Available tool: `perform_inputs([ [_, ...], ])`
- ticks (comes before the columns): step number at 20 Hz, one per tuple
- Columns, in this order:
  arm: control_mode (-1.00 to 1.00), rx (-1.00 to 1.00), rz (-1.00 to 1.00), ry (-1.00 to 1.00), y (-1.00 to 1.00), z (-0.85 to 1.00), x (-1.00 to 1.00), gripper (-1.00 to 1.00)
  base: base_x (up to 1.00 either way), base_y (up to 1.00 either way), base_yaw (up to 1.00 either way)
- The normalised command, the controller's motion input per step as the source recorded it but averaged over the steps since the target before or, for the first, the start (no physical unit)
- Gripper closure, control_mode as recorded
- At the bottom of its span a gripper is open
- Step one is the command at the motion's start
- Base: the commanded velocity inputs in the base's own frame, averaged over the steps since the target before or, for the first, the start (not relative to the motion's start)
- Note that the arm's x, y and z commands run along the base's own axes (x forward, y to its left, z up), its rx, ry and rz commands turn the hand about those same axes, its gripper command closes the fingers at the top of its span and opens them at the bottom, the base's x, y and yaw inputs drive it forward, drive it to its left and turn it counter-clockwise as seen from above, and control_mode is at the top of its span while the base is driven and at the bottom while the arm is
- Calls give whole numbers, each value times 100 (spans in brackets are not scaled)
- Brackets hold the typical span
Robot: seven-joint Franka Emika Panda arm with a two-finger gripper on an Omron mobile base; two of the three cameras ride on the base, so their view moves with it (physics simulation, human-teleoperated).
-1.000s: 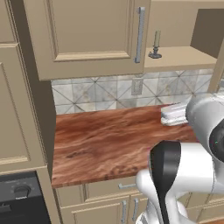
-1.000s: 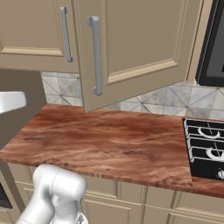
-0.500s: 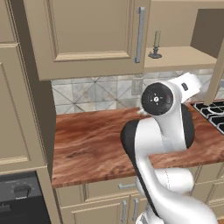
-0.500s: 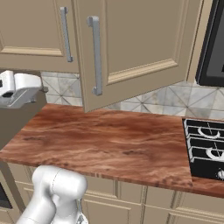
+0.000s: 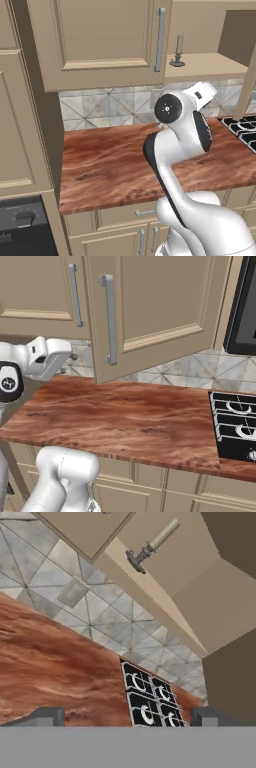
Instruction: Get the candle and the liquor from the cabinet and move them to the dining counter.
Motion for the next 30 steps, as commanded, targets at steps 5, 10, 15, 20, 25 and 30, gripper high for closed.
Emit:
perform_inputs([
  [5,-100,-15,0,6,-26,-4,69,-100,0,0,0],
  [10,-100,-15,0,9,-33,0,74,-100,0,0,0],
  [15,-100,-15,-1,16,-38,0,64,-100,0,0,0],
  [20,-100,-12,-5,18,-56,0,43,-100,0,0,0],
  [25,-100,-12,-6,16,-67,0,13,-100,0,0,0],
  [30,-100,-10,-10,7,-71,0,-9,-100,0,0,0],
])
